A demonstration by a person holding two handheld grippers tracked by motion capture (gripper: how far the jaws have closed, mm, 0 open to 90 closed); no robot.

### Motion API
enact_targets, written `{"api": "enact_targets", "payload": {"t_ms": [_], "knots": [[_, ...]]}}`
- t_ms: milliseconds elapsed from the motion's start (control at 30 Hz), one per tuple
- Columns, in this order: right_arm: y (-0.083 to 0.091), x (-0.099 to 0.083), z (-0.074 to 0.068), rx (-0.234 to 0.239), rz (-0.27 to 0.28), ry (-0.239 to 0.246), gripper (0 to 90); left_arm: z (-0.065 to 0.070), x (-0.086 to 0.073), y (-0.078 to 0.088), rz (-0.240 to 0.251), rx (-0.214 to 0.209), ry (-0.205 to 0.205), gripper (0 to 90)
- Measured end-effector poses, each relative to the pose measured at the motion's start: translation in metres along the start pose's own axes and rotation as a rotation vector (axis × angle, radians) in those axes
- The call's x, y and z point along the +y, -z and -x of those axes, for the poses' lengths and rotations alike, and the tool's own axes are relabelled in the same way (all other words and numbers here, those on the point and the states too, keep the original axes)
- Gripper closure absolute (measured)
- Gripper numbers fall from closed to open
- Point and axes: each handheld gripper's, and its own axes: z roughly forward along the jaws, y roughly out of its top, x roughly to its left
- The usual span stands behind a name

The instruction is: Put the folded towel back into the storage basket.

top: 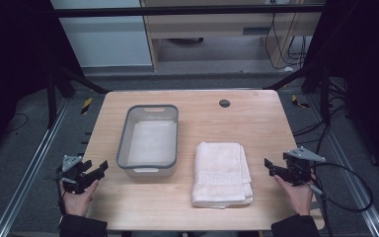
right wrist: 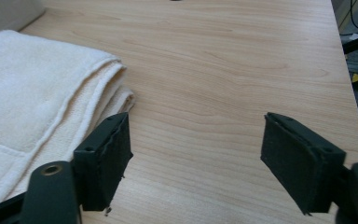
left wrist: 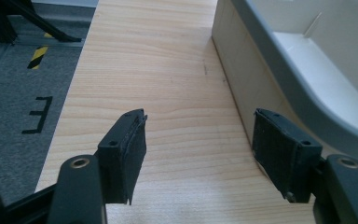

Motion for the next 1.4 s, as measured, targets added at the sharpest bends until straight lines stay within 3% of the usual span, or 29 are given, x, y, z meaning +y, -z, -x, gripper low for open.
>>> {"api": "enact_targets", "payload": {"t_ms": [133, 367, 633, 1033, 1400], "knots": [[0.003, -0.001, -0.002, 0.006, 0.01, -0.009, 29.9, 0.001, 0.002, 0.003, 0.0, -0.029, 0.011, 36.0], [-0.002, 0.0, -0.005, 0.021, -0.028, 0.025, 33.6, 0.011, 0.007, 0.011, 0.015, -0.059, -0.027, 40.3], [0.0, 0.002, -0.006, 0.019, -0.018, 0.021, 34.7, 0.021, 0.011, 0.017, 0.037, -0.091, -0.041, 41.4], [0.005, 0.012, -0.011, 0.033, 0.023, 0.026, 36.7, 0.036, 0.017, 0.022, 0.052, -0.15, -0.043, 44.2], [0.006, 0.022, -0.012, 0.05, 0.06, 0.019, 36.6, 0.04, 0.025, 0.023, 0.065, -0.169, -0.041, 44.3]]}}
